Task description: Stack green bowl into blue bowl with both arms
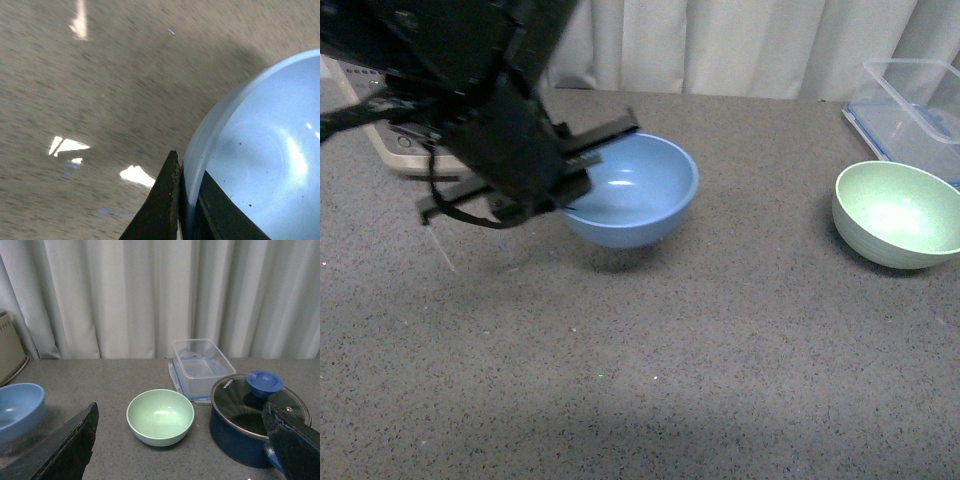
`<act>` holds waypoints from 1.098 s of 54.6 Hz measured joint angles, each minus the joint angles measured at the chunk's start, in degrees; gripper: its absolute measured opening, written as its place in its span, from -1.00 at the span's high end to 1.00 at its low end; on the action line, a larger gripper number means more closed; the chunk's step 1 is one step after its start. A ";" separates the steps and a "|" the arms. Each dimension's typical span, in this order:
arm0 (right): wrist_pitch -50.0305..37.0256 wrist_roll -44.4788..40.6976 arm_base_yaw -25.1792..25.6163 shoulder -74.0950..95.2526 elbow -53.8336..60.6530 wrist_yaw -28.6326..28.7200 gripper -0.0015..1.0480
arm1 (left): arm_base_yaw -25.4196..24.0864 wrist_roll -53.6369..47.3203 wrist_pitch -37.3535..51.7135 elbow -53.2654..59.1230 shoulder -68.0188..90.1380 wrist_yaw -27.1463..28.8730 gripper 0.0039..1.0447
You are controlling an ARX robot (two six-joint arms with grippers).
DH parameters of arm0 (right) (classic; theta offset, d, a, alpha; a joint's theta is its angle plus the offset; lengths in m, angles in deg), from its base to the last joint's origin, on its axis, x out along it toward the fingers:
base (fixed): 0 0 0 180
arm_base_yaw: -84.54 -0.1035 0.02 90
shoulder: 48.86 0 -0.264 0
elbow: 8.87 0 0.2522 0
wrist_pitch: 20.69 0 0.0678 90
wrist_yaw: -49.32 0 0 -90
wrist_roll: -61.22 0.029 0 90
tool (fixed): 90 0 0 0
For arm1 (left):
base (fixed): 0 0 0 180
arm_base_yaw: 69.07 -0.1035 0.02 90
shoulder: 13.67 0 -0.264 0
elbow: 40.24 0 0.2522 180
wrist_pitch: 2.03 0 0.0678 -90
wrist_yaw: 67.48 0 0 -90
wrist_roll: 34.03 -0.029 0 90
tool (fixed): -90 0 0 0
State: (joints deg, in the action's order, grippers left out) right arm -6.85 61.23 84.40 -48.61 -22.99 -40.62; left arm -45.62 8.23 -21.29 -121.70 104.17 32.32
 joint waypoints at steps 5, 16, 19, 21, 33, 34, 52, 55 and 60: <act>0.00 0.00 0.00 0.00 0.00 0.02 -0.83 | 4.26 2.10 -0.28 -1.79 2.05 -0.26 0.93; 0.00 0.00 0.00 0.00 0.00 0.00 -0.83 | 9.57 5.79 -1.22 -4.37 5.22 -1.44 0.93; 0.00 0.00 0.00 0.00 0.00 0.00 -0.83 | 10.36 6.49 -1.22 -4.63 5.68 -1.49 0.93; 0.00 0.00 0.00 0.00 0.00 0.00 -0.83 | 10.93 6.78 -1.07 -4.74 6.08 -1.42 0.93; 0.00 0.00 0.00 0.00 0.00 0.02 -0.83 | 11.17 6.80 0.33 -4.74 6.88 0.33 0.93; 0.00 0.00 0.00 0.00 0.00 0.02 -0.83 | 11.15 6.80 0.52 -4.74 6.93 0.35 0.93; 0.00 0.00 0.00 0.00 0.00 0.00 -0.83 | 11.13 6.91 5.84 -2.89 7.08 0.09 0.93; 0.00 0.00 0.00 0.00 0.00 0.02 -0.83 | 11.15 6.88 5.92 -2.80 7.08 0.02 0.93; 0.00 0.00 0.00 0.00 0.00 0.02 -0.83 | 11.17 6.82 5.92 -2.58 7.10 0.00 0.93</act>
State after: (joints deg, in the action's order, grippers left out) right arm -6.85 61.23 84.40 -48.61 -22.99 -40.60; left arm -34.46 15.05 -15.37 -124.28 111.27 32.32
